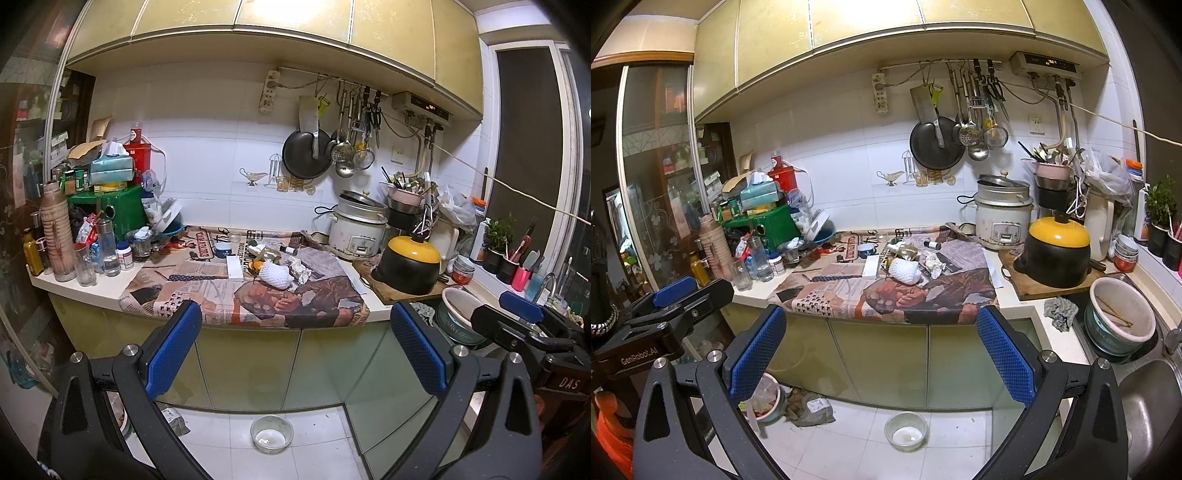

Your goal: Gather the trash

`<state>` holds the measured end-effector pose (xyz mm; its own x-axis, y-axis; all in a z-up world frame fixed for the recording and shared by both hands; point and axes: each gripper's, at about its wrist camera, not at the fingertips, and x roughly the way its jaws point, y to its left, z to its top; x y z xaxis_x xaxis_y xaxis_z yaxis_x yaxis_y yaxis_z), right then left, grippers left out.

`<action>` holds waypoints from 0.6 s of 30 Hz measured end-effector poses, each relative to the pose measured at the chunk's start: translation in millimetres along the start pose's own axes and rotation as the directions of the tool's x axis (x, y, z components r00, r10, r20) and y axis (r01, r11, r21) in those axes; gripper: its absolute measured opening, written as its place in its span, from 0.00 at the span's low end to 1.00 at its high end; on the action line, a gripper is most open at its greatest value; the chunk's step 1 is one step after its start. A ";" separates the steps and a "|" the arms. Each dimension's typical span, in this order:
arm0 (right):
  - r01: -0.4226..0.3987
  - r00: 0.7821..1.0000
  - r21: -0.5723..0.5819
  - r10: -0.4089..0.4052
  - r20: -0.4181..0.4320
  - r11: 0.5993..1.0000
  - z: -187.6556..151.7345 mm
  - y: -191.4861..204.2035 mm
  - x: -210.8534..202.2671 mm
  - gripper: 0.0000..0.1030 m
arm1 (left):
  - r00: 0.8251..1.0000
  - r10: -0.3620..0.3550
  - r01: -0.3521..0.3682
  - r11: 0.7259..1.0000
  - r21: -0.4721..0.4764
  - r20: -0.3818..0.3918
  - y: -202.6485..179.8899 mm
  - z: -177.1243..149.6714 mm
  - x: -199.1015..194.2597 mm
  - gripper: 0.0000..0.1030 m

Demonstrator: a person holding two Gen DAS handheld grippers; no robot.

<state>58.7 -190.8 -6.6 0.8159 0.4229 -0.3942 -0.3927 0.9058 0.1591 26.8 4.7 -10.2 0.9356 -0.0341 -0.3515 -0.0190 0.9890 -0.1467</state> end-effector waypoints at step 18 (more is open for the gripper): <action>0.013 0.999 0.020 -0.012 -0.040 1.000 -3.3 -15.0 21.4 1.00 | 0.997 0.077 -0.077 0.997 -0.026 -0.018 -9.2 -2.3 30.0 1.00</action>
<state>80.7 -195.4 -20.4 0.8030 0.4103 -0.4323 -0.3730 0.9117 0.1724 54.2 -5.8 -21.5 0.9248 0.0393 -0.3785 -0.1002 0.9847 -0.1428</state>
